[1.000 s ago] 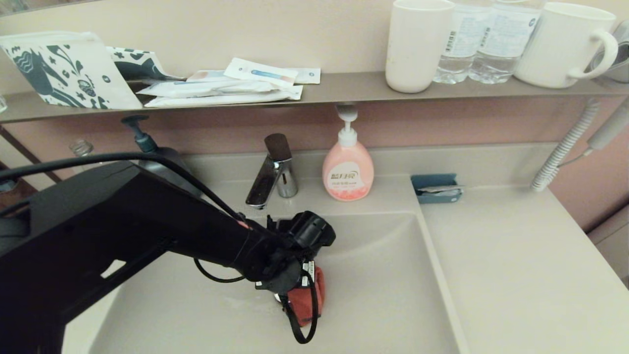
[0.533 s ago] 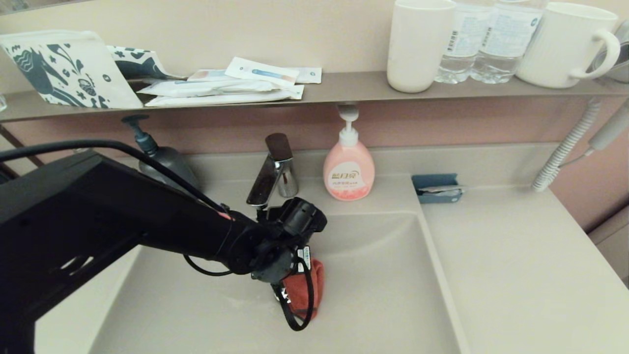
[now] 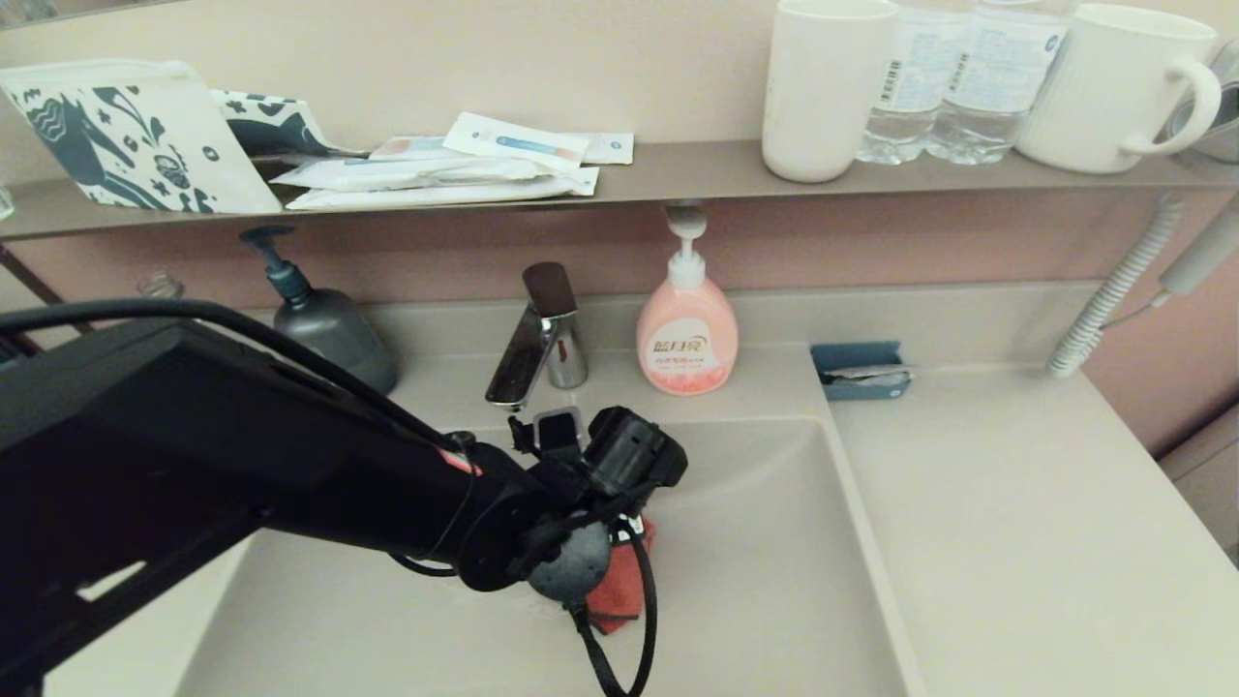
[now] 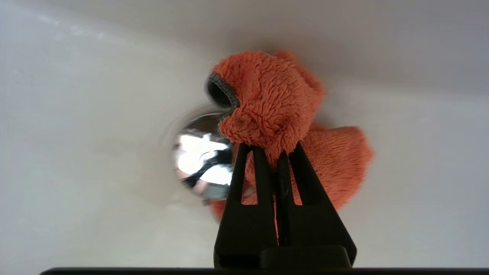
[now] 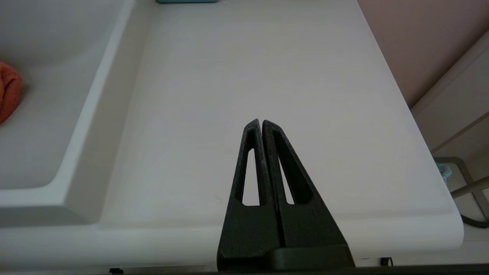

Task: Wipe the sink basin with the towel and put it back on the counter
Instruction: Wipe the sink

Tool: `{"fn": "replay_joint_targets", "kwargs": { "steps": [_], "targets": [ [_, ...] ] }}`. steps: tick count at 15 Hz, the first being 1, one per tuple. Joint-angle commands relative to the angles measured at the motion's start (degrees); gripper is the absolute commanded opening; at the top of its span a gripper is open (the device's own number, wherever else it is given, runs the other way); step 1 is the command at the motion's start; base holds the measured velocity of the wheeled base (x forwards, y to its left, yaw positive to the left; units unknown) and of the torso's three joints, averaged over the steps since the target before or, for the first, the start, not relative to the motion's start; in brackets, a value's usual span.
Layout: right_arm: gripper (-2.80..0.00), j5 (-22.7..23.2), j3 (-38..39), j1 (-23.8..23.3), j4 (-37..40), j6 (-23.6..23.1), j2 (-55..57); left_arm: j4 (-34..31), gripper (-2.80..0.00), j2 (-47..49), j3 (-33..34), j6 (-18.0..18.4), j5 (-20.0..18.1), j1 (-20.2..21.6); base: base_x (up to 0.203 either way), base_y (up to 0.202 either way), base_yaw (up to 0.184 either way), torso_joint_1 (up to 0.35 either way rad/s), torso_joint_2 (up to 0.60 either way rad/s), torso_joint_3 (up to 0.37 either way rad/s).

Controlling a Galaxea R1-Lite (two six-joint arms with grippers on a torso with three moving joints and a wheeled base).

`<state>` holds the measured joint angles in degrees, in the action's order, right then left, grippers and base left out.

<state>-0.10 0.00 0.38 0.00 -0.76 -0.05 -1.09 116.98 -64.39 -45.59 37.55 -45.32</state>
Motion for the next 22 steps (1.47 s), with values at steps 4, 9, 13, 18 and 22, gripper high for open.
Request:
{"fn": "replay_joint_targets", "kwargs": {
  "steps": [4, 9, 13, 18, 22],
  "targets": [
    [-2.80, 0.01, 0.00, 0.06, 0.00, -0.03, 0.05, 0.34, -2.80, 2.22, 1.27, -2.04, 1.10, -2.64, 0.000, 0.000, 0.000, 0.000, 0.00, 0.000],
    [-2.80, 0.01, -0.03, 0.06, 0.00, -0.03, 0.05, 5.91, -2.80, 3.93, 1.21, -3.11, 1.15, -2.99, 0.000, 0.000, 0.000, 0.000, 0.00, 0.000],
    [-2.80, 0.01, 0.00, 0.06, 0.00, -0.03, 0.05, 7.95, -2.80, 6.15, 0.93, -2.48, 1.12, -2.83, 0.000, 0.000, 0.000, 0.000, 0.00, 0.000],
    [-2.80, 0.01, 0.00, 0.06, 0.00, -0.03, 0.05, 15.79, -2.80, 7.26, 0.27, 2.91, 1.36, -1.86, 0.000, 0.000, 0.000, 0.000, 0.00, 0.000],
    [-2.80, 0.01, 0.00, 0.06, 0.00, -0.03, 0.05, 17.58, -2.80, 8.30, 2.42, 3.71, 1.65, -0.26, 0.000, 0.000, 0.000, 0.000, 0.00, 0.000]
  ]
}}
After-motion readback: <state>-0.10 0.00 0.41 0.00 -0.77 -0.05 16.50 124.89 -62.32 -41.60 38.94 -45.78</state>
